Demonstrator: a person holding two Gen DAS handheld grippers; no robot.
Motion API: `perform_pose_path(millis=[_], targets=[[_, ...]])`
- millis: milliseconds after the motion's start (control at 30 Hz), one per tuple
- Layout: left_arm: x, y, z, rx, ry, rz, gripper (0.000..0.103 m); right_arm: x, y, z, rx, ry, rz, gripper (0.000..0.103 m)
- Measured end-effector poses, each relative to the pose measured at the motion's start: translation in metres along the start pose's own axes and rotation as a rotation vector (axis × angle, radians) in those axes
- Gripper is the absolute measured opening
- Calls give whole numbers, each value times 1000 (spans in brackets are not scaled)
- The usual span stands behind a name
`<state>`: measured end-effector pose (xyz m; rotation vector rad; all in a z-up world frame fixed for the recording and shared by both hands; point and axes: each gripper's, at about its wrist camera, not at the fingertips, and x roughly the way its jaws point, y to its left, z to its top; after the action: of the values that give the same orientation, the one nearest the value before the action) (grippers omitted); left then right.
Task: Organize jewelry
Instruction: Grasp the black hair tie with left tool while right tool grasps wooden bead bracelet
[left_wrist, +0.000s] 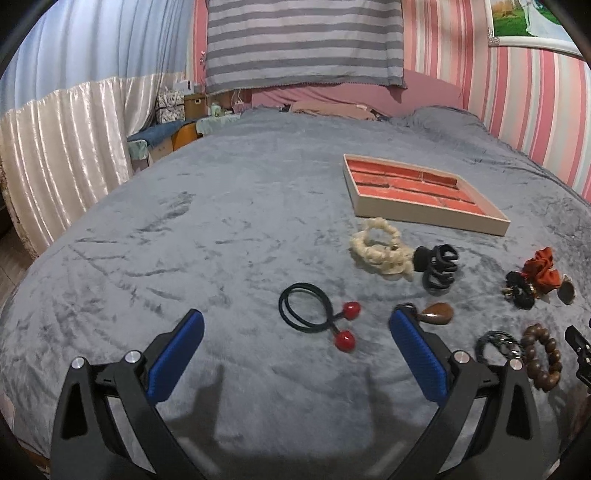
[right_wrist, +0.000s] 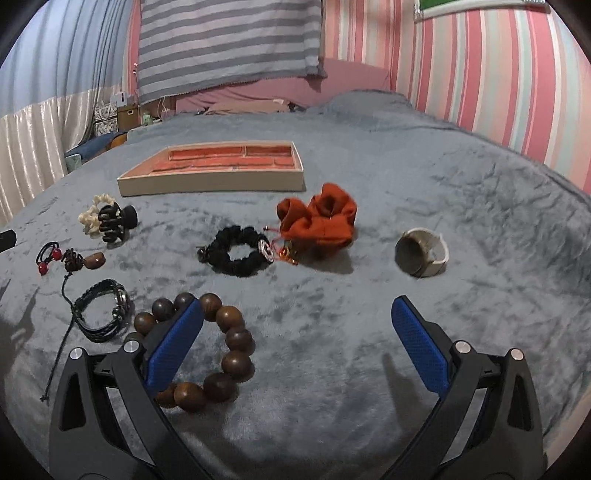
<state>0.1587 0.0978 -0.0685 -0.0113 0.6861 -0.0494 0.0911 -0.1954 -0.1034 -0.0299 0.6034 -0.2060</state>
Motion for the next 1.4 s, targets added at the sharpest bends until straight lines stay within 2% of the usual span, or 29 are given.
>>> perform_pose_path(millis=[133,300,400,500,667,900,1000,1167,1267,1400], targets=[[19,8,3,-12,40,-16,99,12,2,-2,0,31,10,99],[36,9,6,23,69,-12,99,19,11,-2,-29,54,19,97],[47,11,8,35,95,-25,98,25,16,-3,-51,82,20,91],[60,14,10,44,118,-30,96,33,17,-4,-53,114,26,81],[82,21,12,37,181,-54,70,39,15,-5,-28,137,54,75],[96,19,14,53,212,-69,68,41,17,-4,-36,144,60,70],[100,17,16,54,216,-82,64,42,20,-3,-50,144,65,64],[98,9,15,84,214,-106,36,42,26,-3,-76,145,90,44],[98,4,15,95,215,-123,26,42,28,-3,-83,145,106,36],[98,2,14,99,212,-123,21,42,31,-2,-90,144,123,25]])
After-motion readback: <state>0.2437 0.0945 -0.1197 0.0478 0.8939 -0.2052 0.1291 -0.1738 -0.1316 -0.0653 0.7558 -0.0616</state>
